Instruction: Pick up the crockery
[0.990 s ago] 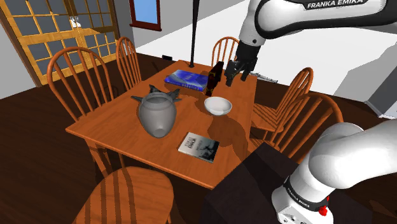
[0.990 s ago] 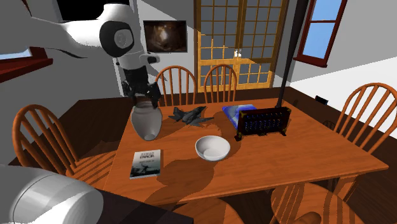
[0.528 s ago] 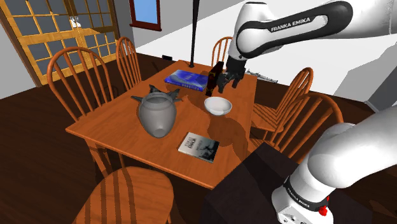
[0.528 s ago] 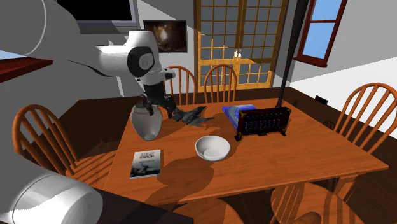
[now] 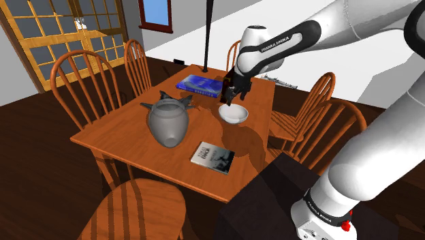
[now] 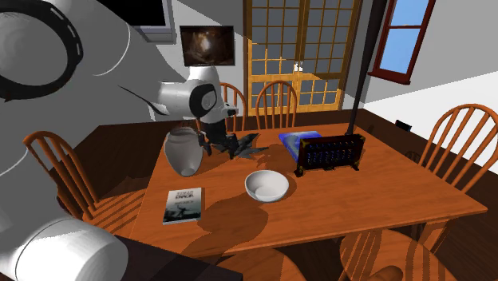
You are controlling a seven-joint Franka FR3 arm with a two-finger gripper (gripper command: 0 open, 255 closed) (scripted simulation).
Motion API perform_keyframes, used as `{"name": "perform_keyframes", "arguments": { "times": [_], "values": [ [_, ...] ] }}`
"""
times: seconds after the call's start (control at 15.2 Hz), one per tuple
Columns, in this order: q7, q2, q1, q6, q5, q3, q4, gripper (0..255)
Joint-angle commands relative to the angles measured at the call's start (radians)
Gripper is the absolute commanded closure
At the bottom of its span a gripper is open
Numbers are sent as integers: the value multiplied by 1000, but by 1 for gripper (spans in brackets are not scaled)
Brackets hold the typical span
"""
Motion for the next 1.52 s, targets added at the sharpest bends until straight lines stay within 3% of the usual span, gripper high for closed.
{"name": "perform_keyframes", "arguments": {
  "times": [0.0, 0.73, 1.39, 1.45],
  "values": [
    [-15, 85, -6, 51, 1, -10, 36, 0],
    [-101, 507, -52, 209, 39, -30, 305, 0],
    [-105, 605, -60, 293, 47, -25, 320, 0],
    [-104, 602, -59, 294, 47, -25, 316, 255]
  ]
}}
